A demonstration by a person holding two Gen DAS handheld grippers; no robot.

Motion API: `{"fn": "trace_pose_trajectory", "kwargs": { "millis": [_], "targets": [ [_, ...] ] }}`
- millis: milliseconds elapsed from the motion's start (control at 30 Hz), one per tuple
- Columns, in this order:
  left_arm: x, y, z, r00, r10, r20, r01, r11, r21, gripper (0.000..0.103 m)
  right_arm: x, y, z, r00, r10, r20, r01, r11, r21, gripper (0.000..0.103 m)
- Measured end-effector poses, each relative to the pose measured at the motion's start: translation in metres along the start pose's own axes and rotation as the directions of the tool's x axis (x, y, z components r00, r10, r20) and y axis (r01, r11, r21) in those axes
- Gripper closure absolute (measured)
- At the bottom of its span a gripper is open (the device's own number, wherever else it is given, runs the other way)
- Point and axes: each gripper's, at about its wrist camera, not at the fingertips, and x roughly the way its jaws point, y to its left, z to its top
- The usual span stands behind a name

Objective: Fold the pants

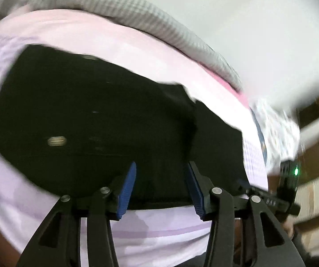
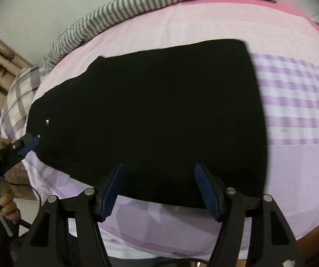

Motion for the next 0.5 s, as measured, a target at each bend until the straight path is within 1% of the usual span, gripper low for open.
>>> {"fn": "trace_pose_trajectory", "kwargs": {
  "millis": [100, 133, 233, 300, 367, 500],
  "targets": [
    [-0.021, 0.033, -0.003, 0.998, 0.022, 0.051, -0.016, 0.994, -0.111, 0.051, 0.008, 0.02, 0.001, 1.0, 0.03, -0.005, -0.03, 0.999, -0.021, 0.034],
    [-0.027, 0.045, -0.004, 0.998, 0.026, 0.064, -0.017, 0.99, -0.139, 0.05, 0.013, 0.028, 0.001, 0.998, 0.063, -0.018, -0.063, 0.998, -0.027, 0.034],
    [-0.038, 0.071, -0.008, 0.995, 0.037, 0.091, -0.015, 0.973, -0.232, 0.049, 0.024, 0.048, 0.003, 0.993, 0.107, -0.041, -0.109, 0.993, -0.051, 0.034],
    [-0.042, 0.089, -0.01, 0.994, 0.037, 0.101, -0.004, 0.954, -0.301, 0.049, 0.028, 0.058, 0.005, 0.986, 0.159, -0.054, -0.162, 0.985, -0.053, 0.034],
    [-0.044, 0.1, -0.015, 0.994, 0.03, 0.103, 0.007, 0.94, -0.342, 0.049, 0.032, 0.065, 0.007, 0.973, 0.224, -0.064, -0.225, 0.974, -0.017, 0.034],
    [-0.044, 0.122, -0.023, 0.995, -0.004, 0.098, 0.047, 0.898, -0.438, 0.049, 0.034, 0.075, 0.012, 0.967, 0.249, -0.048, -0.249, 0.968, -0.008, 0.034]
  ]
}}
